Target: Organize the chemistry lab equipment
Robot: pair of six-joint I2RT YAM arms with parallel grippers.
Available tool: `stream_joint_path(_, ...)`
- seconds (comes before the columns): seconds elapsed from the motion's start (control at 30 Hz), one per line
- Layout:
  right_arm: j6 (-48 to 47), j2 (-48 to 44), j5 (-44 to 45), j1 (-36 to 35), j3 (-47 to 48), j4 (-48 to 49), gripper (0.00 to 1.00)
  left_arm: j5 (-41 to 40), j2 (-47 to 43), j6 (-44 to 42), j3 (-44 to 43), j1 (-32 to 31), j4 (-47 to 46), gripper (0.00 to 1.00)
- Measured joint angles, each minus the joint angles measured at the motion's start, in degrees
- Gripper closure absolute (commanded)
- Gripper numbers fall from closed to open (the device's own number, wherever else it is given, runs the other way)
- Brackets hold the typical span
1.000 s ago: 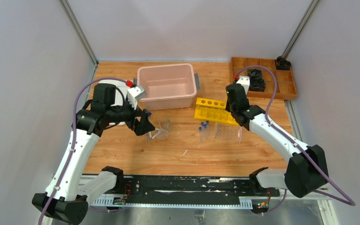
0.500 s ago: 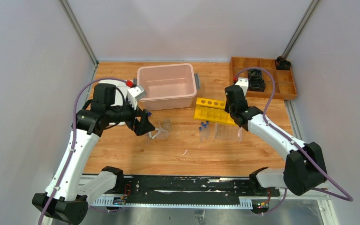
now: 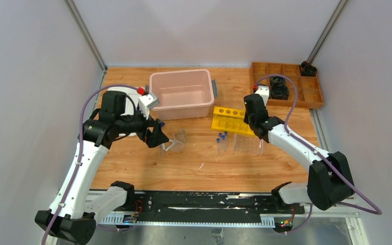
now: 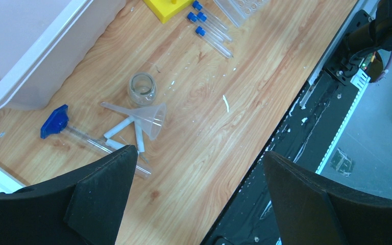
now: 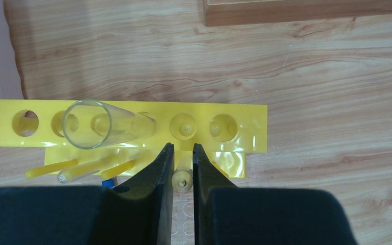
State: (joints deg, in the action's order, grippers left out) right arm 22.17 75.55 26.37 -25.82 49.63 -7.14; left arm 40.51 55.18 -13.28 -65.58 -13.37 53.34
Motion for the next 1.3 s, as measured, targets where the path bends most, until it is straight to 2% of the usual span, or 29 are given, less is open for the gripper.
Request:
stream_joint_path(0.43, 0.96, 1.25, -1.18, 0.02, -0.92, 0.28, 1.0, 0.2, -0.17, -0.02, -0.48, 0.0, 0.0, 0.0)
stream_joint_path(0.7, 1.46, 1.05, -1.29, 0.02, -2.01, -0.2, 0.69, 0.42, -0.17, -0.17, -0.74, 0.0, 0.0, 0.0)
stream_joint_path(0.73, 1.7, 0.76, -1.33, 0.02, -2.12, -0.31, 0.7, 0.42, -0.17, -0.17, -0.76, 0.0, 0.0, 0.0)
stream_joint_path(0.97, 2.05, -3.34, -2.56, 0.02, -4.33, -0.31, 0.99, 0.48, -0.17, -0.17, -0.74, 0.0, 0.0, 0.0)
stream_joint_path(1.03, 2.14, -3.67, -2.6, 0.02, -4.42, -0.28, 0.98, 0.55, -0.17, -0.17, -0.74, 0.0, 0.0, 0.0)
stream_joint_path(1.13, 2.29, -3.69, -2.6, 0.02, -4.42, -0.63, 0.93, 0.61, -0.17, -0.17, -0.76, 0.0, 0.0, 0.0)
stream_joint_path(1.23, 2.34, -3.72, -2.56, 0.02, -4.39, -0.72, 0.76, 0.61, -0.26, -0.17, -0.76, 0.0, 0.0, 0.0)
stream_joint_path(1.3, 2.36, -3.72, -2.58, 0.02, -4.35, -1.14, 0.72, 0.63, -0.33, -0.17, -0.76, 0.0, 0.0, 0.0)
